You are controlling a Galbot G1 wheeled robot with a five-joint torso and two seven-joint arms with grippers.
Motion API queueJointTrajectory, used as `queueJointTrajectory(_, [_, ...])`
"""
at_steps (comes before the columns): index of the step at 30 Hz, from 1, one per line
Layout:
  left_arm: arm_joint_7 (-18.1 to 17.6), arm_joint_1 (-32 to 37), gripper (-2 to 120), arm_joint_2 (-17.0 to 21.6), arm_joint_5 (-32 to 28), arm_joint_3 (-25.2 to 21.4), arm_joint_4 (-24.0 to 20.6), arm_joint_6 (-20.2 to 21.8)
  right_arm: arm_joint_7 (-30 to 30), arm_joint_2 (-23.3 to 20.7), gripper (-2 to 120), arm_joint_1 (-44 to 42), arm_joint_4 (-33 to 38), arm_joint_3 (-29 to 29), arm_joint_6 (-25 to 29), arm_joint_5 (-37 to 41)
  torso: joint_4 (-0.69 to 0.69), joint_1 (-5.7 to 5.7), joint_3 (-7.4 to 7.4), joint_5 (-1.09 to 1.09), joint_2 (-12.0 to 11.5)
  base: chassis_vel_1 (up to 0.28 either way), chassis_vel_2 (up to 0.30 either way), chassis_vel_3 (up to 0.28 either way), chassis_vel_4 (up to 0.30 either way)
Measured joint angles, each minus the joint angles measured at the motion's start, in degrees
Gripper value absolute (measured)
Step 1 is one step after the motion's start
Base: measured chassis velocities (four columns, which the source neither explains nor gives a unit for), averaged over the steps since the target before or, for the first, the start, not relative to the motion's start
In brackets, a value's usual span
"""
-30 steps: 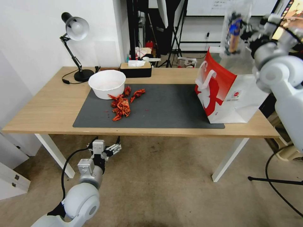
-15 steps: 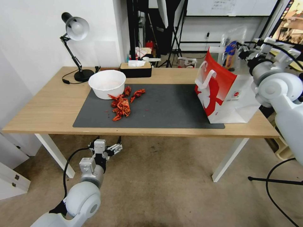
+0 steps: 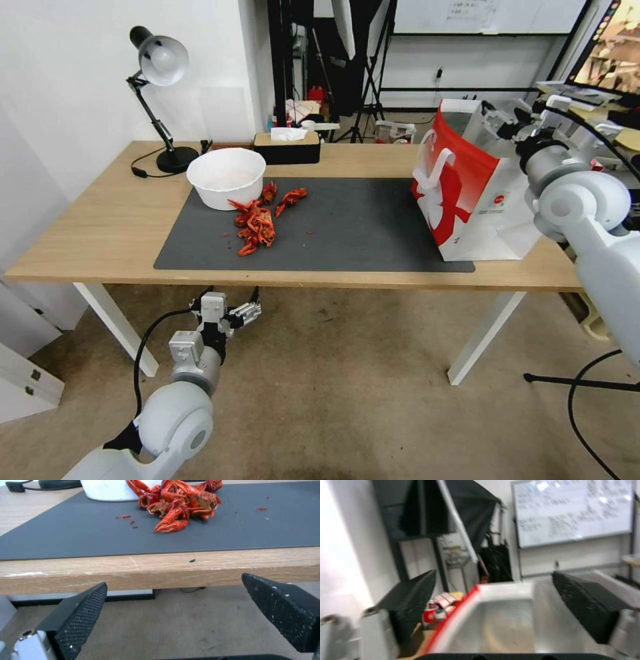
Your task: Close the takeout container lid, then place the container into the takeout bag.
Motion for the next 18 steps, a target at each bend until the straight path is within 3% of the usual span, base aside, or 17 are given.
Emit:
queueJointTrajectory(9, [1.68,0.86,100,-0.70,-0.06,-0.93,-0.62,-1.19,-6.13,-2.01,111,-7.17,7.87,1.31,8.41,-10.12,0.00,0.00,0.00,0.00,0.00,0.000,0.000,0.000,0.000])
queueJointTrajectory(14, [1.19,1.58,100,-1.21,1.21,-1.44,-0.63,-1.51,-7.41,-2.29,114,-14.79,12.22,3.74,12.65,-12.94,0.02,0.00,-0.01,0.01,0.00,0.000,0.000,0.000,0.000])
queueJointTrajectory(18, [0.52,2.79,100,-1.45,2.44,-2.20,-0.52,-1.73,-8.18,-2.71,114,-23.12,16.22,6.52,15.39,-14.93,-0.04,-0.01,0.00,0.00,0.00,0.000,0.000,0.000,0.000])
